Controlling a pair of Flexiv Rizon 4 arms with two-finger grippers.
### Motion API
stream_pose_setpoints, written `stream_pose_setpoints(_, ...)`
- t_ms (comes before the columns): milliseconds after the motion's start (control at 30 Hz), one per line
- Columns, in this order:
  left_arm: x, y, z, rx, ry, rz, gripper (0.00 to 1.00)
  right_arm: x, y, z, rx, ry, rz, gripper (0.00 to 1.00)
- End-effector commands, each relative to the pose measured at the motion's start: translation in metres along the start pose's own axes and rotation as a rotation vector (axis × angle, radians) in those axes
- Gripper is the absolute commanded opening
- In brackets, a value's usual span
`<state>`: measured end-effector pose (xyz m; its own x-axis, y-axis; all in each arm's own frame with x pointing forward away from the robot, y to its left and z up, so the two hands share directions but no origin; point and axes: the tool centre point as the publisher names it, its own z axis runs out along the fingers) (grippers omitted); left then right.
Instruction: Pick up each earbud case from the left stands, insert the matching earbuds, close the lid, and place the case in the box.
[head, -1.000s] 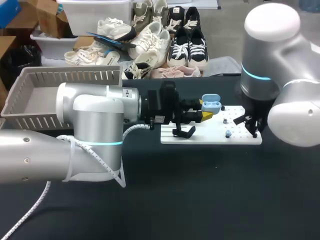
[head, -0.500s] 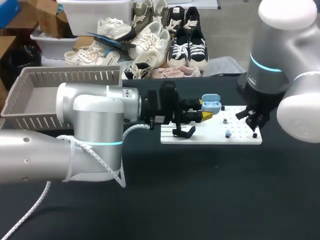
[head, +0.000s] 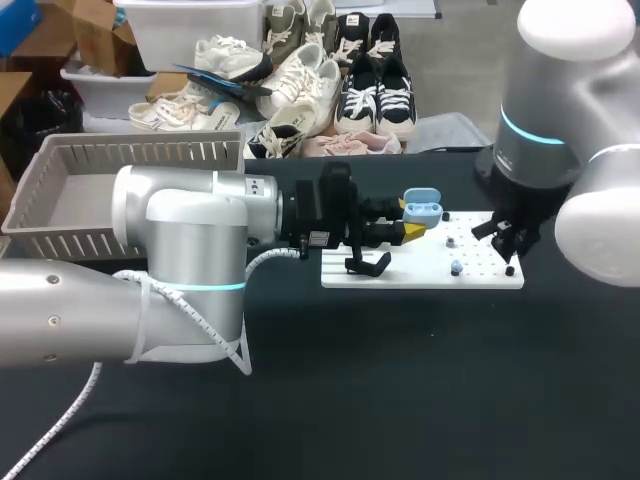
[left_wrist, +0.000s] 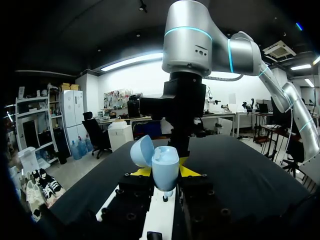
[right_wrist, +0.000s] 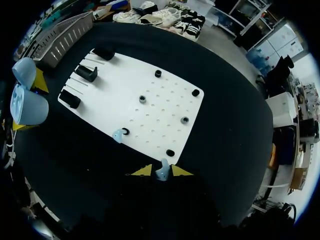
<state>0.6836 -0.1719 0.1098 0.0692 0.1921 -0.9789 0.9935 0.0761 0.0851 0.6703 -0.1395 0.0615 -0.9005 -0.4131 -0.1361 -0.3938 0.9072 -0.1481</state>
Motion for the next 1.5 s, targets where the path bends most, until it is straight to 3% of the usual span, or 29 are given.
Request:
stream_pose_setpoints(33, 0.001, -0.001, 0.000, -0.003, -0.003, 0.001, 0.00, 0.002, 0.001, 0.000, 0.004, -0.006, 0.003, 0.00)
stream_pose_setpoints(233, 0.001, -0.001, 0.000, -0.003, -0.003, 0.001, 0.00, 0.002, -0.001, -0.001, 0.009, 0.019, 0.049, 0.00)
stream_pose_setpoints(567, 0.001, -0.001, 0.000, -0.003, -0.003, 0.001, 0.00, 0.023, -0.013, -0.024, 0.046, 0.149, 0.392, 0.00)
stream_pose_setpoints(733, 0.001, -0.001, 0.000, -0.003, -0.003, 0.001, 0.00, 0.037, -0.016, -0.044, 0.019, 0.169, 0.572, 0.00)
stream_pose_setpoints(1000, 0.001, -0.001, 0.000, -0.003, -0.003, 0.001, 0.00, 0.052, -0.006, -0.084, 0.037, 0.169, 0.771, 0.00)
stream_pose_setpoints(1267, 0.001, -0.001, 0.000, -0.003, -0.003, 0.001, 0.00, 0.047, 0.016, -0.126, 0.107, 0.143, 0.913, 0.00)
stream_pose_setpoints(1433, 0.001, -0.001, 0.000, -0.003, -0.003, 0.001, 0.00, 0.040, 0.028, -0.145, 0.079, 0.102, 0.978, 0.00)
stream_pose_setpoints(1500, 0.001, -0.001, 0.000, -0.003, -0.003, 0.001, 0.00, 0.035, 0.032, -0.148, 0.026, 0.088, 0.988, 0.00)
